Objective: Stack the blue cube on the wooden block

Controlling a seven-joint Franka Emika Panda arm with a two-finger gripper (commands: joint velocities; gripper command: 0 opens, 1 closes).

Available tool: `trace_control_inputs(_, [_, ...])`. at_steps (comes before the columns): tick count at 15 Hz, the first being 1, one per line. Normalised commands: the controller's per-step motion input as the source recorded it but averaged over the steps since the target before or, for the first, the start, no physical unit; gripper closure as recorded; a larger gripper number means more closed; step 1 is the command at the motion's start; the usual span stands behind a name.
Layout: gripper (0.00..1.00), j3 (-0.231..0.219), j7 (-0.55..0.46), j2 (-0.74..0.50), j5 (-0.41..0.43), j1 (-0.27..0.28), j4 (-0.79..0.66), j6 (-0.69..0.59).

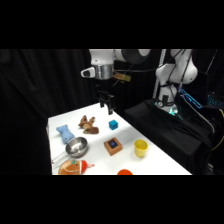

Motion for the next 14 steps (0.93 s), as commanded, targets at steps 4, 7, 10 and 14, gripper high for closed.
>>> trace_control_inputs(4, [0.00,0.003,-0.05,-0.05,0.020,-0.033,-0.04,0.03])
trace_control_inputs(7, [0.00,-0.046,-0.16,-0.17,0.025,-0.077,-0.19,0.16])
trace_control_inputs(10, [0.00,-0.081,-0.26,-0.24,0.031,-0.108,-0.31,0.24])
trace_control_inputs(14, [0.00,-0.096,-0.37,-0.22,0.082,-0.118,-0.33,0.28])
